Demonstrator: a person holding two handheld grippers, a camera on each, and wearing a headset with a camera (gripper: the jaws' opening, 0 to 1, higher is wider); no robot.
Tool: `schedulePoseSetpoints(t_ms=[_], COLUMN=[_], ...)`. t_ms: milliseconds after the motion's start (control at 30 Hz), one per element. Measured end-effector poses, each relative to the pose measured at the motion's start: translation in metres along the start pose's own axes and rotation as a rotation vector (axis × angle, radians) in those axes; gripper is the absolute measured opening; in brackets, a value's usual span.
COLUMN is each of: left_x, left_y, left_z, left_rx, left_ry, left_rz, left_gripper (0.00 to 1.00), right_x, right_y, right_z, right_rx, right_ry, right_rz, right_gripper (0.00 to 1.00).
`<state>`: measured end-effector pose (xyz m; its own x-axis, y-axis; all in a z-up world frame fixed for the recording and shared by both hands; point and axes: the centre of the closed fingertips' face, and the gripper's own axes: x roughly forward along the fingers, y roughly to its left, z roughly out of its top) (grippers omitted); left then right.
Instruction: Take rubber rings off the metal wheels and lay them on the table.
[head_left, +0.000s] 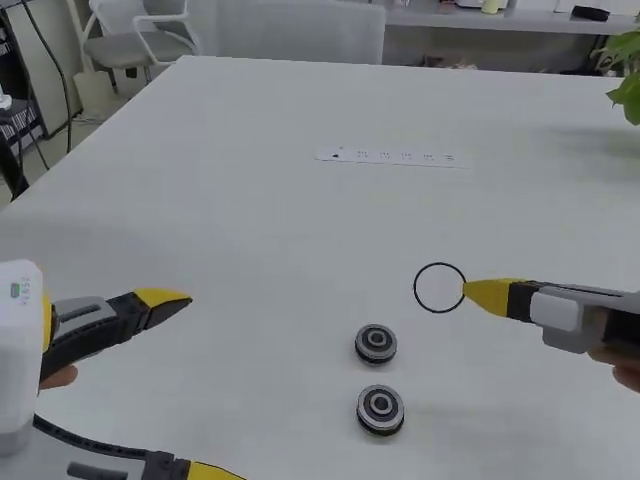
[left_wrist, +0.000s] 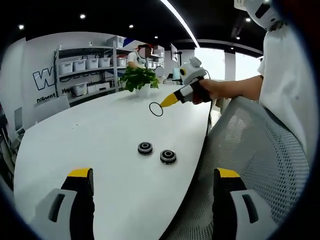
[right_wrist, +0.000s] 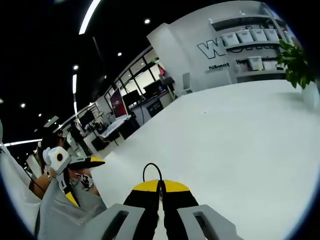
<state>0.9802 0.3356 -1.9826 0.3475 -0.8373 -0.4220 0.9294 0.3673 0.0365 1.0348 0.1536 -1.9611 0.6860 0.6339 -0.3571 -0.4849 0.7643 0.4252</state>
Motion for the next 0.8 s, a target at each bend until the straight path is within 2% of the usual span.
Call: schedulePoseSetpoints(t_ms=[133,267,433,667,800], left_x=[0.0,0.0,0.0,0.0,0.0], left_y=[0.001,0.002,0.001,0.001,0.002], left_z=[0.0,-0.002,-0.003,-0.004,-0.005], left_rx=[-0.007,-0.001,-0.002,-0.002,-0.003], left_ry=[-0.002,0.007,0.009,0.011,0.016], left_rz=[0.001,0.004,-0.002,0.003,0.007], left_gripper=[0.99,0.99,0.99,0.99,0.99], right_x=[0.001,0.007,0.022,0.05,0.064], right_y=[0.016,0.03,0.05,0.075,0.085], right_z=[0.023,0.033,0.043,0.034,0.02], right_rx=[0.025,-0.027,-0.011,-0.125,-0.194], right_ry=[-0.085,-0.077,-0.082,0.025,0.11], right_rz=[0.059,0.081,0.14,0.183,0.193], right_gripper=[0.0,0.0,0.0,0.0,0.0])
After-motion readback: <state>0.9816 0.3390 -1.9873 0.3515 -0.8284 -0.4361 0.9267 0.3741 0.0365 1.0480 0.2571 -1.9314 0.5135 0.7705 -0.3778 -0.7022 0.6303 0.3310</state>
